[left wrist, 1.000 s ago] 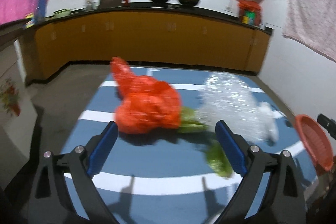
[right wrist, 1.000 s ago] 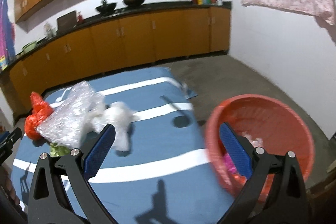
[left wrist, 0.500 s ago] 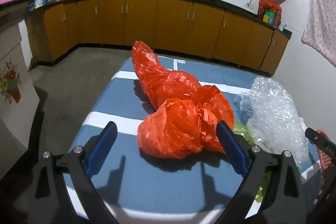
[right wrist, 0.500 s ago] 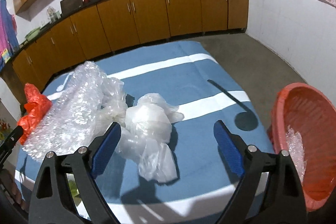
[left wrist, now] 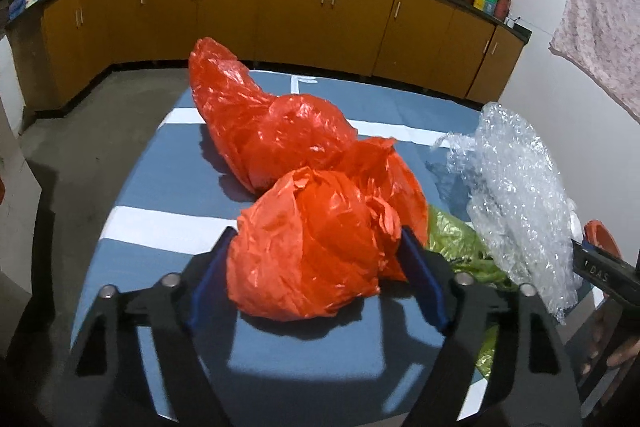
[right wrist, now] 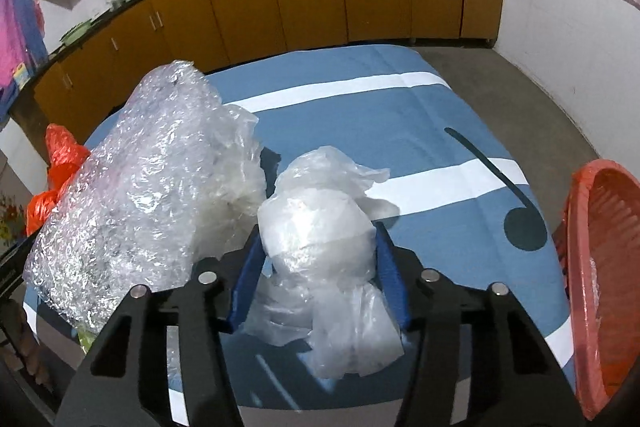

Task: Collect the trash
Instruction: 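Grasp the red bag with the left tool while the right tool grasps white plastic, then carry the red bag and white plastic over the basket and release both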

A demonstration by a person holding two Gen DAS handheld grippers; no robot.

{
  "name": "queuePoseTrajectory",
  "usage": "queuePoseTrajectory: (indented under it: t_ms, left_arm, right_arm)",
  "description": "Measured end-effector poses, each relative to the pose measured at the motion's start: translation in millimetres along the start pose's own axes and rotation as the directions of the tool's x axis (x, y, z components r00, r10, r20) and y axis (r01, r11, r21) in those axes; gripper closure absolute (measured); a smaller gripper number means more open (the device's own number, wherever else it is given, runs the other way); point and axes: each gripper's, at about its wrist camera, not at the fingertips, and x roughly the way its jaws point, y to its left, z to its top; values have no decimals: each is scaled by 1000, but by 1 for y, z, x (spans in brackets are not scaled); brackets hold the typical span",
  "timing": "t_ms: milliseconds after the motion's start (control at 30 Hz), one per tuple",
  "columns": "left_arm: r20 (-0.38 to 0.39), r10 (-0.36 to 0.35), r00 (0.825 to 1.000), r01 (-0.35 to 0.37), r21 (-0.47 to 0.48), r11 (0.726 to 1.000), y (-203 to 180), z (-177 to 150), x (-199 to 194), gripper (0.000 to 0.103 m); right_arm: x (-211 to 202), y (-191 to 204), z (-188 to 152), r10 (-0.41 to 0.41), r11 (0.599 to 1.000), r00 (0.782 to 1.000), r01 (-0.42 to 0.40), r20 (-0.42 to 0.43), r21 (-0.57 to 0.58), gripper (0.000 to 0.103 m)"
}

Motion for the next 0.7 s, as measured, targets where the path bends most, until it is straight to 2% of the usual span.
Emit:
queuePoseTrajectory:
  t_ms: [133, 300, 700]
  left_arm:
    - [-3, -2, 1000, 2, -1, 1000, 2, -2, 1, 43]
    - [11, 2, 1000, -2, 8, 1000, 1, -8, -6, 54]
    - [25, -3, 1000, 4, -25, 1000, 7, -26, -40, 57]
  right_arm:
    - [-7, -2, -5, 0, 1000, 1000, 0, 5, -14, 52]
    - [-15, -6, -12, -11, 1000, 1000, 12, 14, -16, 54]
    - [-45, -31, -29, -44, 999, 999, 43, 30, 23, 55]
